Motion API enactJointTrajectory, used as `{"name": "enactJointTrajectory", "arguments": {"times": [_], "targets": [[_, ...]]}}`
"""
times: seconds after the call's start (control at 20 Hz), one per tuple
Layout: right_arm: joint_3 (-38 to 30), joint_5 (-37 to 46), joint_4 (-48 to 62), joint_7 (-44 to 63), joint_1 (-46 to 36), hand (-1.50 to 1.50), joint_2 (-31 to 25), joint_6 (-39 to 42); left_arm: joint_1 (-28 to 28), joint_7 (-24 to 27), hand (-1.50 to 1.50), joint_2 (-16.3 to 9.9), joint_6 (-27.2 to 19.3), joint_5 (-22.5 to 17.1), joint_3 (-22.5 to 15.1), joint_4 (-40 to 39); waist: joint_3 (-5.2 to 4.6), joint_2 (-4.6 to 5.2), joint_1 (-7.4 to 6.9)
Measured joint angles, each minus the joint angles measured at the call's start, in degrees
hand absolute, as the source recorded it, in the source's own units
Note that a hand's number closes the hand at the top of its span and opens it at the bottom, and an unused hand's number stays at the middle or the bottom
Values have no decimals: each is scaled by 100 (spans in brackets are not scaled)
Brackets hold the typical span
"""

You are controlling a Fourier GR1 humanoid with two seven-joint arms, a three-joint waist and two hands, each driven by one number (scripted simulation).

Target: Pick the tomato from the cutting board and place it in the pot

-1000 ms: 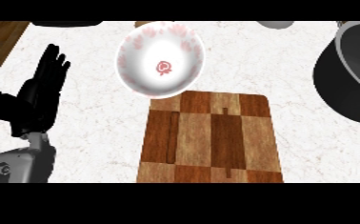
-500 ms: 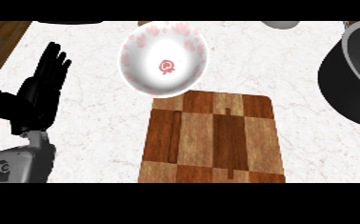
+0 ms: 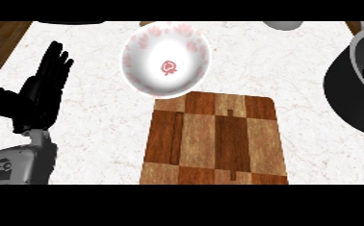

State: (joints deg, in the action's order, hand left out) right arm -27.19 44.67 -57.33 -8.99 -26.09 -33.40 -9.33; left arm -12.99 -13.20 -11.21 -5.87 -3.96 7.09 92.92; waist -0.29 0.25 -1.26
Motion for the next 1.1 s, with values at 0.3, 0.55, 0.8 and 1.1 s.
{"name": "enactJointTrajectory", "arguments": {"times": [0.3,0.55,0.8,1.1], "targets": [[-154,-339,1216,-388,-475,-150,-184,509,-41,-44,0,66,-39,41,-68,21,-103,-33,-27],[-472,-950,1666,-900,-697,-150,-177,1088,-83,-48,0,42,-32,28,-36,26,-126,-62,11],[-1086,-1765,1982,-1298,-934,-150,-190,1500,-61,-121,0,43,-65,53,-43,77,-96,-63,33],[-1749,-2531,2659,-1652,-1056,-150,-607,2019,64,27,0,11,28,-27,46,57,-73,-31,16]]}}
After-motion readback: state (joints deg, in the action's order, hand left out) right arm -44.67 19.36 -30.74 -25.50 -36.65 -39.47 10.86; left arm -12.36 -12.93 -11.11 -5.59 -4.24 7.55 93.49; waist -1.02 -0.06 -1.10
